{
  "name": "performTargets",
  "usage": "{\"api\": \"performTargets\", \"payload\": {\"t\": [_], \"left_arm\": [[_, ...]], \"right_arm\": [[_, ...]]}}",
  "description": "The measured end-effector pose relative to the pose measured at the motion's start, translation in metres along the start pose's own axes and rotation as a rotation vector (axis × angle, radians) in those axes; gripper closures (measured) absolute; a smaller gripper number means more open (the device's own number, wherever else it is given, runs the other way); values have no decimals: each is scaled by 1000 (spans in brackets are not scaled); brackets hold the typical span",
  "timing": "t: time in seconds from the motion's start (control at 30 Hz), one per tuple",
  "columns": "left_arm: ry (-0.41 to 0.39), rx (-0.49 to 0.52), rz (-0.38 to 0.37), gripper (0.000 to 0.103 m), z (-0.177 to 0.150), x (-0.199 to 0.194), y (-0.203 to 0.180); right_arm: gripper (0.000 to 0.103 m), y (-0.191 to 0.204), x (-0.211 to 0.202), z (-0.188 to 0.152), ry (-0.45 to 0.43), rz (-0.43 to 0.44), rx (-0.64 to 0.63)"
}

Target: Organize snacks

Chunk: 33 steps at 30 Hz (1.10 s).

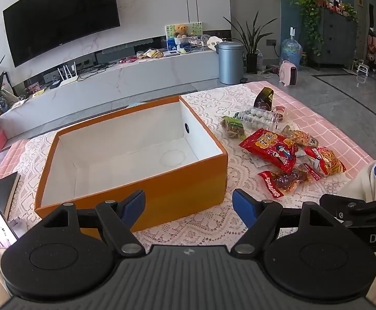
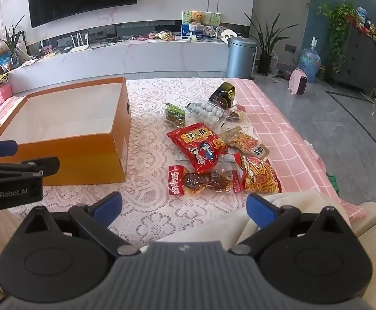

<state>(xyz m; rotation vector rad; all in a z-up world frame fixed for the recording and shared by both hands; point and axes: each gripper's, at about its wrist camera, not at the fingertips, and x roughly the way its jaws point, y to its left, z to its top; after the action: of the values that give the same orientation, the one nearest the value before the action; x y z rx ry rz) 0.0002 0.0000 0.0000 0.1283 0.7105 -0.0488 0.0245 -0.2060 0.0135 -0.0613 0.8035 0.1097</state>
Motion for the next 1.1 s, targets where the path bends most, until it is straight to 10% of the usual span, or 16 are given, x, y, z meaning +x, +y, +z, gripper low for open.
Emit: {"api": "performTargets", "payload": {"t": [0.9, 1.1], "left_arm": [[-11, 36, -86, 14, 1, 14, -18], [1, 50, -218, 33, 7, 33, -42]], "right_arm": [[4, -26, 19, 1, -40, 79, -33], [4, -59, 45, 15, 6, 37, -56]]}}
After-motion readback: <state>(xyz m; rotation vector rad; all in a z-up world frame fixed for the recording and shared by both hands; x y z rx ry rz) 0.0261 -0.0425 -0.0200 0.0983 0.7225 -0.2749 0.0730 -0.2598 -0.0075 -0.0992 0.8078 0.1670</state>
